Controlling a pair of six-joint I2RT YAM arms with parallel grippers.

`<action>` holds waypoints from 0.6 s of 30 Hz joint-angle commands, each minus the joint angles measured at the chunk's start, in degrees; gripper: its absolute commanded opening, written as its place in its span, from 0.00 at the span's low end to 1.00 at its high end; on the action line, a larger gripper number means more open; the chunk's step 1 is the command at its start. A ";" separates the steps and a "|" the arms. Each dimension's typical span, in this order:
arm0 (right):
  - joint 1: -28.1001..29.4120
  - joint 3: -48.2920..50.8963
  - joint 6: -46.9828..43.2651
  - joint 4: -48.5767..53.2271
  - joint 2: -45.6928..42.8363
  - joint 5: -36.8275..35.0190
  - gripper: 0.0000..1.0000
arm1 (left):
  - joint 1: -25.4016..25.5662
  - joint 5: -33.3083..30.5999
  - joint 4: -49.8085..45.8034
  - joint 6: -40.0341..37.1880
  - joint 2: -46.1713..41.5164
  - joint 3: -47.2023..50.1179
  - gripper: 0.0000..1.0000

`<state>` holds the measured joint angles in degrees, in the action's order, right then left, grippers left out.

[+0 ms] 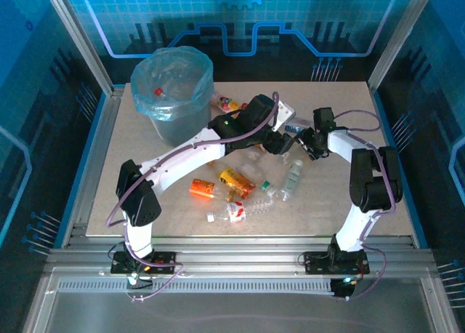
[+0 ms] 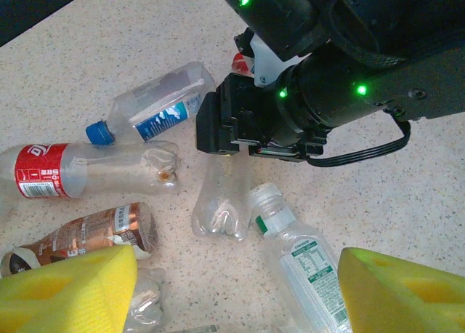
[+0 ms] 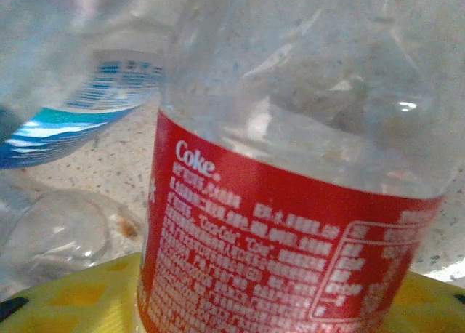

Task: Put the plastic bottles in the bin

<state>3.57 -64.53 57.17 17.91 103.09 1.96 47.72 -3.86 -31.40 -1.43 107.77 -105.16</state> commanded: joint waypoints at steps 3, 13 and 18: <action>-0.90 -0.38 -1.38 -0.51 -5.84 -0.15 0.55 | -0.41 -1.70 -0.70 1.51 -4.83 -0.07 0.74; -0.39 1.05 -3.83 2.49 -17.25 -0.55 0.54 | -0.42 -2.35 -1.12 6.04 -10.30 -0.18 0.73; 3.76 1.57 -10.05 3.50 -27.35 -3.08 0.55 | -0.43 -2.18 -3.23 8.52 -12.17 -2.76 0.73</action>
<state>4.64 -63.68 52.12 20.23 81.71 1.04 47.72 -5.32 -32.34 4.58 97.73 -105.49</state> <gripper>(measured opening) 0.551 0.730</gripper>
